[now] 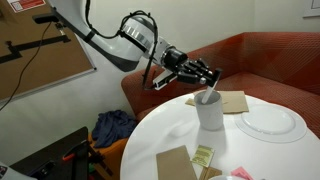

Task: Pick up the marker and put it in the cup

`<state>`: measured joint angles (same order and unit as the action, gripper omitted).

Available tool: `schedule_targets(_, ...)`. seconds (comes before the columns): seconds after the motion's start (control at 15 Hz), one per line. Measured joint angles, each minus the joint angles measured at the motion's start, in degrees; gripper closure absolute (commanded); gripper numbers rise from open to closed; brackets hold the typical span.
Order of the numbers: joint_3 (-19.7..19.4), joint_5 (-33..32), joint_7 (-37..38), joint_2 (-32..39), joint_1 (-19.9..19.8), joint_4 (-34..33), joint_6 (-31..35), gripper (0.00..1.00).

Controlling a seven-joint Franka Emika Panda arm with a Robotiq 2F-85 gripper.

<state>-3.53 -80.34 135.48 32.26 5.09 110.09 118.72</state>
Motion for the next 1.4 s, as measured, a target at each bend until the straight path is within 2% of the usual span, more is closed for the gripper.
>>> schedule_targets(0.13, 0.0, 0.0, 0.0, 1.1, 0.0, -0.3, 0.0, 0.95)
schedule_targets(0.2, 0.1, 0.0, 0.0, 1.6, 0.0, -0.5, 0.0, 0.54)
schedule_targets(0.27, 0.1, 0.0, 0.0, 2.1, 0.0, -0.7, 0.0, 0.52)
schedule_targets(0.4, 0.2, 0.0, 0.0, 2.8, 0.0, -1.0, -0.1, 0.4)
schedule_targets(0.73, 0.3, 0.0, 0.0, 3.7, 0.0, -1.5, -0.2, 0.01)
schedule_targets(1.07, 0.3, -0.3, 0.0, 3.7, 0.0, -1.5, -0.2, 0.0)
schedule_targets(1.4, 1.3, -6.1, 0.0, 4.1, 0.0, -1.5, -0.2, 0.0)
